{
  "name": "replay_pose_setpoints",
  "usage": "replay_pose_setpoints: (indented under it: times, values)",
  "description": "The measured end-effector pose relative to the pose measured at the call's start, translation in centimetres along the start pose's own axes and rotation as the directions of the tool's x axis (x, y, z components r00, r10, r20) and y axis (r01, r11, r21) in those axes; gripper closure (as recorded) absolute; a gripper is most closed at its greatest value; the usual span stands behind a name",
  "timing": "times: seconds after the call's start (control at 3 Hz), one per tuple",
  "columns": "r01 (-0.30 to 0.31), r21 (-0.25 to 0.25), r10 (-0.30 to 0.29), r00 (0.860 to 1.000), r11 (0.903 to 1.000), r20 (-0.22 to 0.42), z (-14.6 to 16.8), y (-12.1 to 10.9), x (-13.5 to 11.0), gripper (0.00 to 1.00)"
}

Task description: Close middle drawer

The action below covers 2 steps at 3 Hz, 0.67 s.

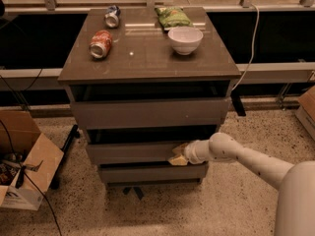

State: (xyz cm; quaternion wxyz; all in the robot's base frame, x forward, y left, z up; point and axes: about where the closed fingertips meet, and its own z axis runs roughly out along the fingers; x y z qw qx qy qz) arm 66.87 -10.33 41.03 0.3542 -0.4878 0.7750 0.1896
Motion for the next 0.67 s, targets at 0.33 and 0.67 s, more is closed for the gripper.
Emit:
replay_pose_setpoints:
  times: [0.33, 0.67]
  values:
    - [0.0, -0.004, 0.0, 1.0, 1.0, 0.0, 0.19, 0.16, -0.03, 0.0]
    - [0.0, -0.004, 0.0, 1.0, 1.0, 0.0, 0.19, 0.16, -0.03, 0.0]
